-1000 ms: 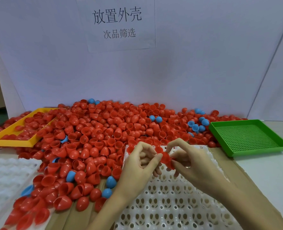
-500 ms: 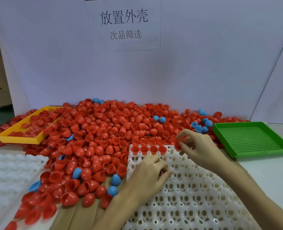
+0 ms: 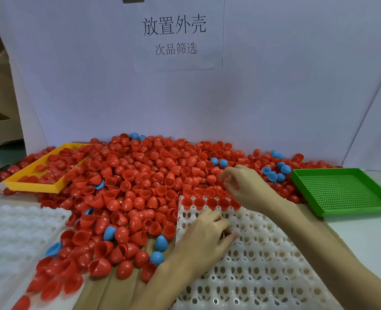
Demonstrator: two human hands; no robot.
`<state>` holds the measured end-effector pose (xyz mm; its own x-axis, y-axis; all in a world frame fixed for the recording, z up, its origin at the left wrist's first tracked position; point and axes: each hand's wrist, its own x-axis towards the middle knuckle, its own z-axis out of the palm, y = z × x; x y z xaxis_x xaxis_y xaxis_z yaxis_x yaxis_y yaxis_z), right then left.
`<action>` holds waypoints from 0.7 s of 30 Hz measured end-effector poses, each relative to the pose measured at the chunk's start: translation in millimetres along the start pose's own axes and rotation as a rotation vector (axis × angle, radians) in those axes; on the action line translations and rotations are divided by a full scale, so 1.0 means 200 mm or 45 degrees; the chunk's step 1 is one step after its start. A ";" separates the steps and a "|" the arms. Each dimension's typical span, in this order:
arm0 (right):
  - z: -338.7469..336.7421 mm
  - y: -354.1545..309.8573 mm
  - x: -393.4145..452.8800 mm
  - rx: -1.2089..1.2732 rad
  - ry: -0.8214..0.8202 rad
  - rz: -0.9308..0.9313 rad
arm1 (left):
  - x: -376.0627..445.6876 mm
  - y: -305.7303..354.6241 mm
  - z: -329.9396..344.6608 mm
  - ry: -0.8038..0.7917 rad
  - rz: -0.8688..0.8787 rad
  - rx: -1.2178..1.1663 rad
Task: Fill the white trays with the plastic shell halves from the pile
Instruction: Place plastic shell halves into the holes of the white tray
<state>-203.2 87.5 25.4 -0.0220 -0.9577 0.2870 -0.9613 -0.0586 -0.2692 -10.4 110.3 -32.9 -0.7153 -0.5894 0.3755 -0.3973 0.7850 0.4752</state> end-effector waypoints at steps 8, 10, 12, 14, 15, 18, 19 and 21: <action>0.18 -0.20 0.26 -0.049 -0.158 -0.234 | 0.00 0.00 -0.01 0.018 0.022 0.008; 0.22 -0.18 0.28 -0.114 -0.102 -0.242 | 0.00 0.00 -0.01 0.019 0.026 0.003; 0.25 -0.15 0.29 -0.098 0.016 -0.220 | -0.01 -0.01 -0.01 0.017 0.027 -0.002; 0.25 -0.13 0.28 -0.004 0.074 -0.183 | -0.01 -0.02 0.00 0.016 0.023 0.004; 0.24 -0.12 0.28 0.050 0.077 -0.165 | -0.01 -0.02 0.00 0.012 0.020 0.007; 0.21 -0.09 0.25 0.139 0.133 -0.144 | -0.01 -0.02 0.00 0.006 0.012 -0.007; 0.20 -0.07 0.24 0.146 0.161 -0.151 | -0.01 -0.03 0.00 0.004 0.008 -0.010; 0.15 -0.04 0.19 0.172 0.203 -0.174 | -0.01 -0.02 0.00 0.000 -0.020 -0.047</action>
<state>-187.1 42.2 11.1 0.0525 -0.8823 0.4678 -0.9132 -0.2320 -0.3351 -7.2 108.0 -36.0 -0.7089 -0.6019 0.3677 -0.3871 0.7678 0.5105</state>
